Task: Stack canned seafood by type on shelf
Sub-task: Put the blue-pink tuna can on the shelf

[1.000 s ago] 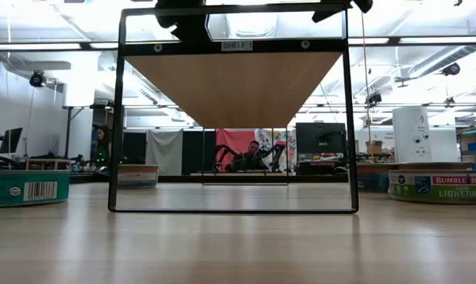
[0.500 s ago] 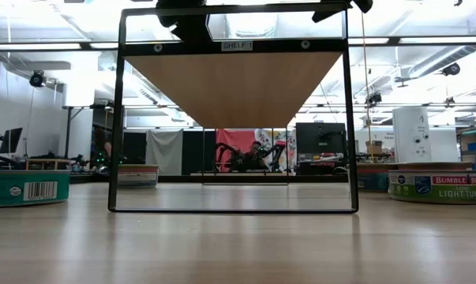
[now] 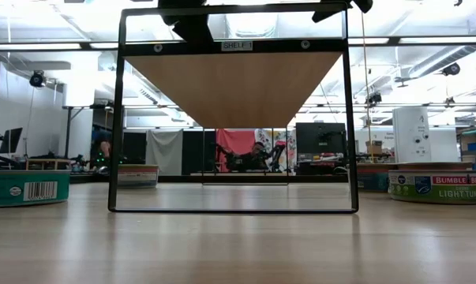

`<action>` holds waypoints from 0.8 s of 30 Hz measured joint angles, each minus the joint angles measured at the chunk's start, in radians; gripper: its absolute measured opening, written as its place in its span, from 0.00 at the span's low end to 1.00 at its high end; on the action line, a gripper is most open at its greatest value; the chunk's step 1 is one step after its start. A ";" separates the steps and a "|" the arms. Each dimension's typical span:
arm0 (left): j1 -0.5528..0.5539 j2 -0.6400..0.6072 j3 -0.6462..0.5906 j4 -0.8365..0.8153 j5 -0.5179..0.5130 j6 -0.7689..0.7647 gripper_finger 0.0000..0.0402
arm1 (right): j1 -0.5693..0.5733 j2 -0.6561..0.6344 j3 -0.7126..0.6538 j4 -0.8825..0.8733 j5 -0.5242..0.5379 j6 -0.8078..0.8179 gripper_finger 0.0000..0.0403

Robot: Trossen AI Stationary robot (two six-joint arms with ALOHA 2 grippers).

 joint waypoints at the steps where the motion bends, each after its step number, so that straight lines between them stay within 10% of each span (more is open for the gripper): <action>1: 0.000 0.000 0.000 0.000 0.022 0.000 0.81 | 0.000 0.000 0.000 0.000 0.000 0.000 0.02; 24: 0.003 -0.009 0.077 -0.139 0.053 -0.135 0.80 | 0.000 0.000 0.000 0.000 0.004 0.008 0.02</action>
